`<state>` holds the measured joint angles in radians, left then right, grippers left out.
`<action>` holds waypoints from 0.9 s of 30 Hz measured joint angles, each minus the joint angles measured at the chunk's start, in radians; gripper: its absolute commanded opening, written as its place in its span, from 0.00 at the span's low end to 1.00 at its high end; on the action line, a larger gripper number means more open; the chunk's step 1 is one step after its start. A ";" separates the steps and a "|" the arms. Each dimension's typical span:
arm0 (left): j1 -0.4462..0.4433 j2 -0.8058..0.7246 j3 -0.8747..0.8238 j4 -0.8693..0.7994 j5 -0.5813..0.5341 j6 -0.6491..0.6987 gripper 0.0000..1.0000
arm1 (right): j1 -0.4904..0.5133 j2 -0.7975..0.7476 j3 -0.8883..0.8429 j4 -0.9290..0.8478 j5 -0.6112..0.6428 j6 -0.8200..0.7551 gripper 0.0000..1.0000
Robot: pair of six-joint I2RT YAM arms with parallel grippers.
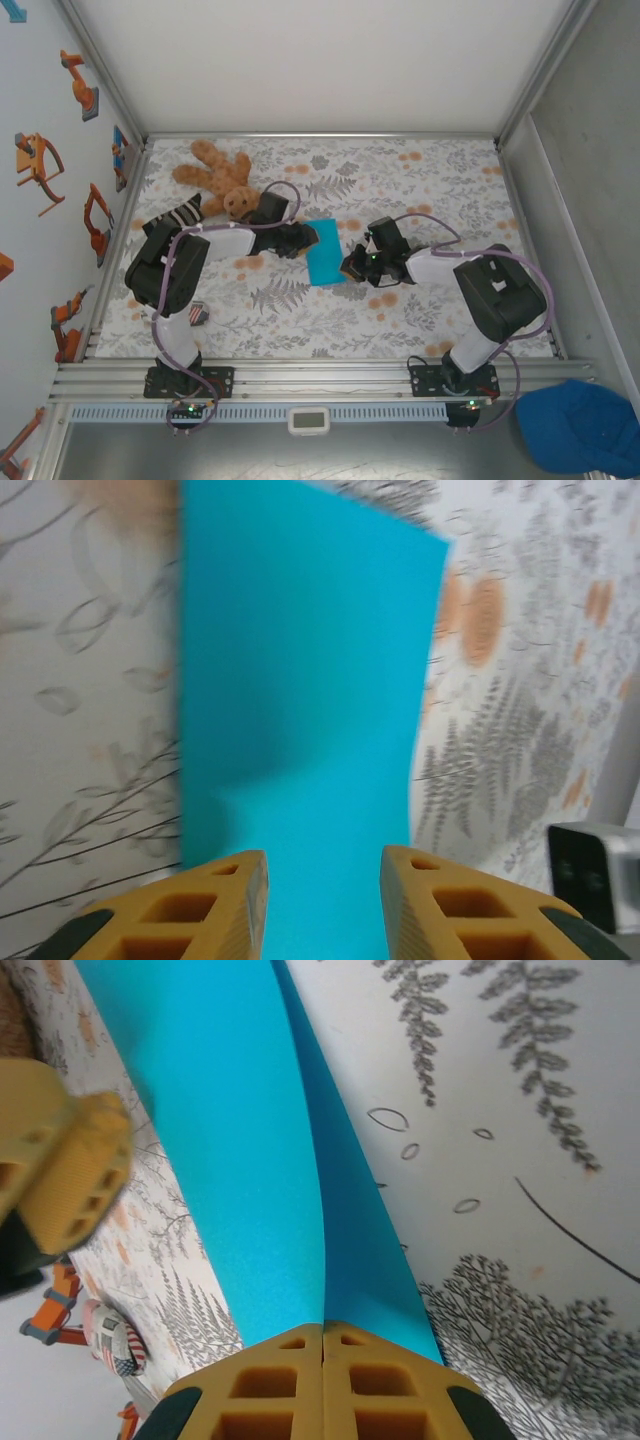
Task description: Fold a paper plane with a square sheet of paper (pick it up from the middle)
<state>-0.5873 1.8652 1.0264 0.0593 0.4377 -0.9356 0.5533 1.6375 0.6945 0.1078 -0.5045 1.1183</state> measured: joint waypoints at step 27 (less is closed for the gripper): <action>0.008 0.139 0.146 -0.135 0.006 0.076 0.18 | 0.015 0.009 0.076 -0.068 0.018 -0.064 0.00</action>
<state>-0.5789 2.0045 1.1728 -0.0757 0.4438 -0.8600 0.5686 1.6463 0.7708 0.0399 -0.4870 1.0542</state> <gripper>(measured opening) 0.184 0.049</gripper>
